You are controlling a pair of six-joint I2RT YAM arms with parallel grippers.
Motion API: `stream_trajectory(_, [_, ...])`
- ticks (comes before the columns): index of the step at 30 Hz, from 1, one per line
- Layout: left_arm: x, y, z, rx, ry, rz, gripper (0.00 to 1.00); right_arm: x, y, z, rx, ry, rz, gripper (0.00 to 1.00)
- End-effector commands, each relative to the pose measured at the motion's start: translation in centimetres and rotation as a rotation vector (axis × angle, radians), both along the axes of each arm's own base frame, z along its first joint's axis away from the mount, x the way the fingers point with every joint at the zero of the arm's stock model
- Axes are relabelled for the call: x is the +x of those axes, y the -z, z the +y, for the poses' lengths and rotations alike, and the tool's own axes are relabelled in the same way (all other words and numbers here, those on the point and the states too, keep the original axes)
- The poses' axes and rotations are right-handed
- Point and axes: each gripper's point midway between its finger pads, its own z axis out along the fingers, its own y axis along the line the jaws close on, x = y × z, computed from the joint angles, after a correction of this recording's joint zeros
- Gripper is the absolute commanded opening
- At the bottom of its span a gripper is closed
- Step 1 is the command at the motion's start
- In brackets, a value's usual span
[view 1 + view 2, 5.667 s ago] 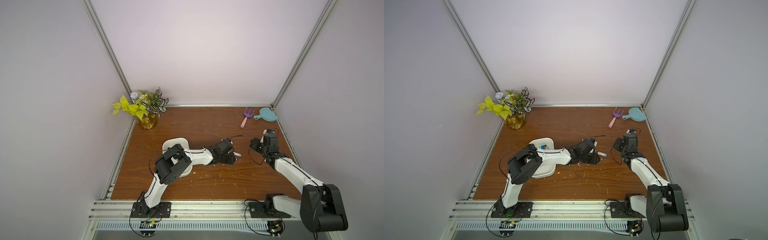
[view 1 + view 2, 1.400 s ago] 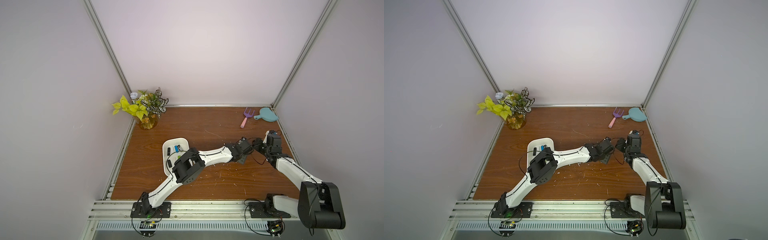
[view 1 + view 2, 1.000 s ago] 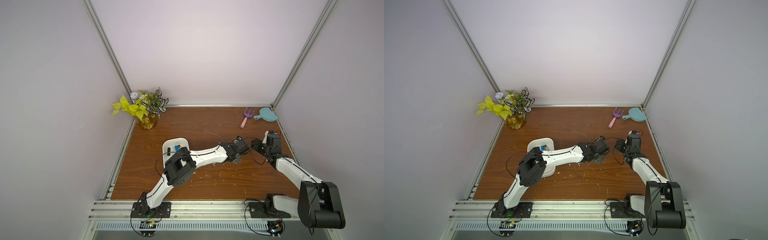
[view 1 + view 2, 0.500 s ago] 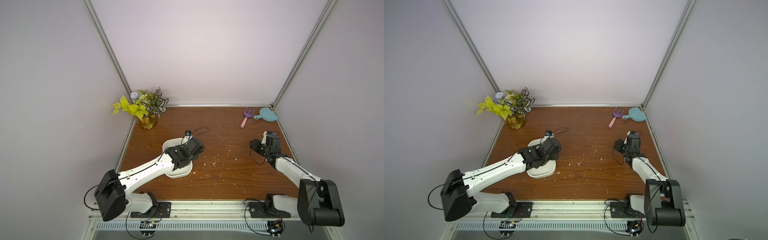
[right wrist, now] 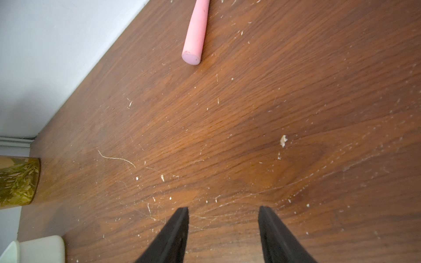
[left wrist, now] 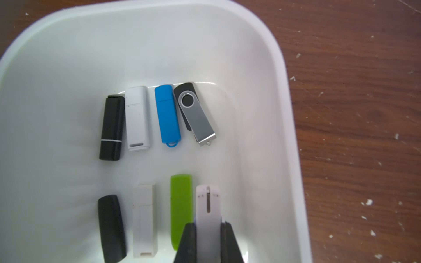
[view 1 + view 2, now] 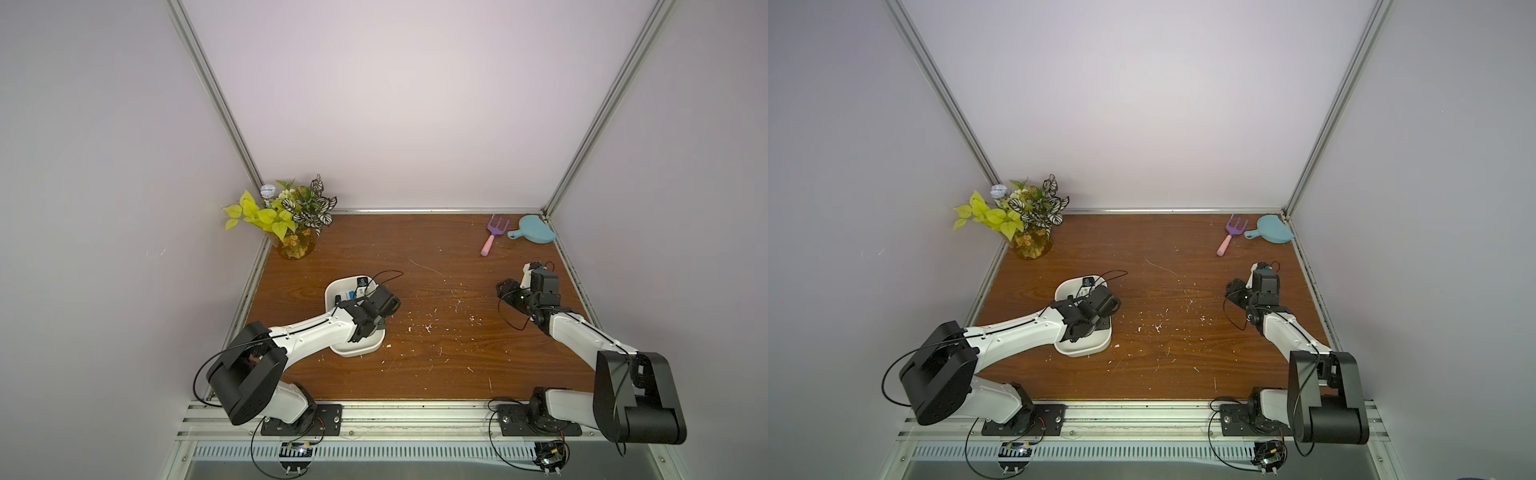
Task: Put the usb flash drive into the storage box
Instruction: Place the USB flash in the storage box, then reset both arms
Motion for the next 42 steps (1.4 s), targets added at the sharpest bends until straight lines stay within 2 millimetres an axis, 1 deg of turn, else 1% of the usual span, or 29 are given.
stream_trajectory(1, [0.6, 0.8, -0.6, -0.044, -0.005, 0.007, 0.0, 0.3, -0.2, 0.2, 0.018, -0.004, -0.016, 0.55])
stream_trajectory(4, [0.5, 1.7, -0.8, -0.033, 0.004, 0.032, 0.0, 0.3, -0.2, 0.2, 0.018, -0.004, -0.015, 0.56])
stream_trajectory(7, [0.5, 2.0, -0.8, -0.025, 0.01, 0.039, 0.02, 0.3, -0.1, 0.2, 0.017, -0.003, -0.013, 0.56])
stream_trajectory(11, [0.7, 2.3, -1.0, -0.021, 0.019, 0.048, 0.12, 0.3, -0.1, 0.2, 0.019, -0.005, -0.014, 0.56])
stream_trajectory(13, [0.8, 2.2, -1.1, -0.02, 0.019, 0.053, 0.21, 0.3, -0.1, 0.2, 0.018, -0.005, -0.012, 0.56])
stream_trajectory(16, [0.8, 1.7, -1.1, -0.017, 0.018, 0.059, 0.29, 0.3, -0.2, 0.1, 0.016, -0.002, -0.016, 0.56])
stream_trajectory(18, [0.8, 1.0, -1.2, -0.022, 0.023, 0.053, 0.34, 0.3, -0.2, 0.2, 0.017, -0.004, -0.016, 0.56])
stream_trajectory(19, [0.9, 0.6, -1.2, -0.025, 0.025, 0.047, 0.36, 0.3, -0.1, 0.2, 0.018, -0.004, -0.014, 0.56])
stream_trajectory(21, [1.0, -1.0, -1.3, -0.041, 0.025, 0.023, 0.38, 0.4, -0.1, 0.3, 0.022, -0.006, -0.013, 0.56])
stream_trajectory(22, [1.1, -1.9, -1.3, -0.053, 0.025, 0.005, 0.41, 0.4, -0.1, 0.3, 0.024, -0.008, -0.013, 0.56])
stream_trajectory(25, [1.4, -6.0, -1.6, -0.109, 0.06, -0.085, 0.46, 0.4, -0.4, 0.3, 0.023, -0.007, -0.022, 0.56])
stream_trajectory(27, [1.6, -9.1, -1.1, -0.124, 0.069, -0.169, 0.49, 0.5, -0.7, 0.2, 0.017, -0.008, -0.034, 0.56])
stream_trajectory(29, [1.7, -11.6, 0.3, -0.105, 0.051, -0.262, 0.55, 0.5, -1.0, 0.1, 0.004, -0.006, -0.042, 0.56])
stream_trajectory(31, [1.7, -13.6, 3.1, -0.034, -0.016, -0.371, 0.62, 0.5, -1.6, -0.2, -0.02, 0.001, -0.055, 0.56])
stream_trajectory(32, [1.6, -14.6, 4.8, 0.017, -0.06, -0.436, 0.68, 0.5, -2.0, -0.5, -0.04, 0.011, -0.066, 0.56])
stream_trajectory(33, [1.5, -15.2, 6.6, 0.054, -0.114, -0.494, 0.77, 0.5, -2.5, -0.6, -0.063, 0.016, -0.081, 0.56])
stream_trajectory(34, [1.3, -15.5, 8.1, 0.064, -0.159, -0.523, 0.82, 0.6, -3.1, -0.8, -0.087, 0.02, -0.103, 0.57])
stream_trajectory(35, [1.2, -15.7, 9.7, 0.049, -0.211, -0.553, 0.84, 0.5, -3.7, -0.8, -0.112, 0.021, -0.125, 0.57])
stream_trajectory(38, [0.7, -17.0, 13.2, 0.014, -0.323, -0.697, 0.87, 0.5, -5.3, -1.2, -0.19, 0.031, -0.191, 0.59])
stream_trajectory(42, [-0.4, -15.8, 17.1, 0.054, -0.422, -0.832, 0.92, -0.2, -7.0, -2.4, -0.308, 0.069, -0.27, 0.62])
